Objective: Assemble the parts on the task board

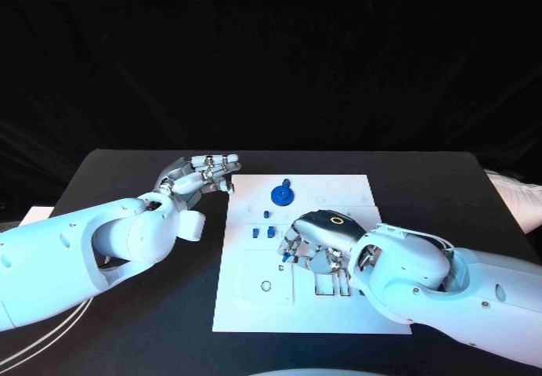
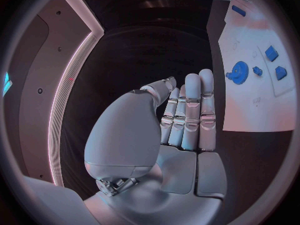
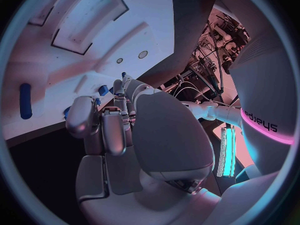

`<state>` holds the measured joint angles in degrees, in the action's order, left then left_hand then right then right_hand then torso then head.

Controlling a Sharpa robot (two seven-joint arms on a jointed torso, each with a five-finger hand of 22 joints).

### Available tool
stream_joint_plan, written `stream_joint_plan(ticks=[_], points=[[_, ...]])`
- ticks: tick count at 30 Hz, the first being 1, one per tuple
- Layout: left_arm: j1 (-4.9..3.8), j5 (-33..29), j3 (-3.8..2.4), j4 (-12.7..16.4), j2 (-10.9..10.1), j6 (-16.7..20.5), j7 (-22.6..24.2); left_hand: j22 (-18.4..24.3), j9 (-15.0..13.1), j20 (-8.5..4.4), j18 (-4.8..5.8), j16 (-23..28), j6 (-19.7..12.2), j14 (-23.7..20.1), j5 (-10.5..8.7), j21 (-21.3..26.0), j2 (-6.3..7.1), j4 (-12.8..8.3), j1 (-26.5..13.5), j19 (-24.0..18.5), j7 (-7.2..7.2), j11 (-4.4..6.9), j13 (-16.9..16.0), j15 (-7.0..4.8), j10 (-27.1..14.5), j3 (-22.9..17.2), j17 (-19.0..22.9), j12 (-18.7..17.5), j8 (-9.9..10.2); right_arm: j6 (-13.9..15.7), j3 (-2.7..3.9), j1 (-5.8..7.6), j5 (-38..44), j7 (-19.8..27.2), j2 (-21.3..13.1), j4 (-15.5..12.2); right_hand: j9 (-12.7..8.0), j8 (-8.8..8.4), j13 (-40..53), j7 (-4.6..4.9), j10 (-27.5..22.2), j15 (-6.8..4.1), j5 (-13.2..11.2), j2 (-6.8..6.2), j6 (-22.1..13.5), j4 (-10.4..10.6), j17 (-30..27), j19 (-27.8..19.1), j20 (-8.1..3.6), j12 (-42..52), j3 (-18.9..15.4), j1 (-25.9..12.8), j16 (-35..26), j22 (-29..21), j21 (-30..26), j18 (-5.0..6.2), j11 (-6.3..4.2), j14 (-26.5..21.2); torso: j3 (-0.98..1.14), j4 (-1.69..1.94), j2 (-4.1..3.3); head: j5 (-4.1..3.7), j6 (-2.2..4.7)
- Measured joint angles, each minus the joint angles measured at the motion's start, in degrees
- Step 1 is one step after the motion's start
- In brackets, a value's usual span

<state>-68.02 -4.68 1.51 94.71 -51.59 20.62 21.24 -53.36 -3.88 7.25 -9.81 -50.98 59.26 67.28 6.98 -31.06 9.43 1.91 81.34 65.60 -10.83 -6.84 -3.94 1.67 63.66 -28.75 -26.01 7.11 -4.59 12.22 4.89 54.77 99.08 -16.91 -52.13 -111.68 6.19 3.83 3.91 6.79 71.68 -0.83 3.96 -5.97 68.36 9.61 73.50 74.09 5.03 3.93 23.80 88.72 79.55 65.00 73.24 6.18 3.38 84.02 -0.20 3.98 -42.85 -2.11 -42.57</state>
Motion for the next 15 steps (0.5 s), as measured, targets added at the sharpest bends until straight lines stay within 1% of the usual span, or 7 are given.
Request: stream_joint_plan(ticks=[6,13,15], points=[[0.02,0.00,0.00,-0.04,0.16,-0.12,-0.03,0.00,0.00,0.00,0.00,0.00,0.00,0.00,0.00,0.00,0.00,-0.17,0.00,0.00,0.00,0.00,0.00,0.00,0.00,0.17,0.03,0.00,0.00,-0.75,-0.21,-0.74,0.55,0.41,1.15,1.08,0.03,-0.16,-0.02,0.00,0.00,0.00,-0.03,0.00,-0.02,-0.24,0.00,0.00,0.00,0.00,0.23,0.00,0.00,0.00,0.00,0.00,0.01,0.00,-0.11,0.01,0.00,0.28,-0.25],[0.03,0.00,0.01,-0.13,0.21,-0.23,-0.05,0.08,0.00,0.00,0.01,0.00,0.00,0.01,0.00,0.00,0.00,-0.16,0.00,0.00,0.00,0.00,0.00,0.01,0.00,0.48,0.16,0.00,0.00,-1.81,-0.38,-0.97,1.58,0.73,2.00,2.71,0.03,-0.28,-0.03,0.00,-0.01,0.00,0.15,-0.01,-0.04,-0.24,0.00,0.00,0.00,0.00,0.23,0.01,0.00,0.00,0.00,0.00,0.01,0.00,-0.07,0.04,0.00,0.49,-0.42],[0.03,0.00,0.01,-0.13,0.21,-0.26,-0.06,0.08,0.00,0.00,0.01,0.00,0.00,0.00,0.00,0.00,0.00,-0.16,0.00,0.00,0.00,-0.20,0.00,0.01,-0.20,0.48,0.16,0.00,0.00,-2.03,-0.40,-1.01,1.89,0.76,2.11,3.01,0.02,-0.08,-0.03,0.01,-0.01,0.00,0.15,-0.01,-0.05,-0.24,0.00,0.00,0.00,0.00,0.23,0.01,0.00,0.00,0.00,0.00,0.01,0.00,-0.07,0.04,-0.01,0.55,-0.46]])
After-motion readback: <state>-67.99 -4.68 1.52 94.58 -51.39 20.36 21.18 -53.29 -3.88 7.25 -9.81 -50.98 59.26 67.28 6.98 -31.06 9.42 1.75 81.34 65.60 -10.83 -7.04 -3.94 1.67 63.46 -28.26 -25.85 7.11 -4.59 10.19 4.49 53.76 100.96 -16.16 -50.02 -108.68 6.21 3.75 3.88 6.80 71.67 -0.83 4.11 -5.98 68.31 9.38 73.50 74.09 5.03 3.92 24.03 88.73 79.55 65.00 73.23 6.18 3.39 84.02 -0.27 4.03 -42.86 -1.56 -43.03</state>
